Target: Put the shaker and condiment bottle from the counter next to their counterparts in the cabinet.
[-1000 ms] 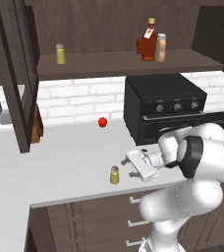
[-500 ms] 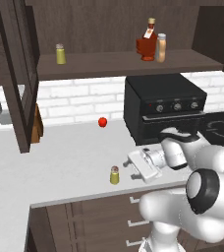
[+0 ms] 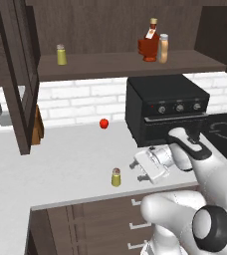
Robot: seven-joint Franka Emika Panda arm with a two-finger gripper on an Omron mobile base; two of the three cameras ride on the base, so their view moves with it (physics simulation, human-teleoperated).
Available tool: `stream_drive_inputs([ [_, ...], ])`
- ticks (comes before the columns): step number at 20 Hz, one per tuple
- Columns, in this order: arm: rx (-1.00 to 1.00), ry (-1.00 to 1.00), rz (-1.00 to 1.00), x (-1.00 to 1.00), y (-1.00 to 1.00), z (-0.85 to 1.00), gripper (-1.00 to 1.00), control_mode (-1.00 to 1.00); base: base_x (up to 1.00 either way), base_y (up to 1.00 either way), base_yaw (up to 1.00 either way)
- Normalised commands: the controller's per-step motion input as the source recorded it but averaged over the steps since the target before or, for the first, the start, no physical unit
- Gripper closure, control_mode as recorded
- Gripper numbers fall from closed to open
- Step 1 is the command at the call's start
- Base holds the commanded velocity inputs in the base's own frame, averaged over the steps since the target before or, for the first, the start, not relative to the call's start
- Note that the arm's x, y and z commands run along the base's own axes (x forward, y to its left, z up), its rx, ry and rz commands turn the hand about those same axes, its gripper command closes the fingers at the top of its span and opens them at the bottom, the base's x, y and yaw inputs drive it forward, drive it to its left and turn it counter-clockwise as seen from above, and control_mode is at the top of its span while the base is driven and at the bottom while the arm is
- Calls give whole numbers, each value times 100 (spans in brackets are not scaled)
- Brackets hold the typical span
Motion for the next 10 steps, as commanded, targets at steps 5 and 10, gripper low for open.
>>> stream_drive_inputs([
  [5, -5, 0, -12, -23, 0, 0, -100, -100, 0, 0, 0],
  [10, -3, 0, -7, -68, 0, 0, -100, -100, 0, 0, 0],
])
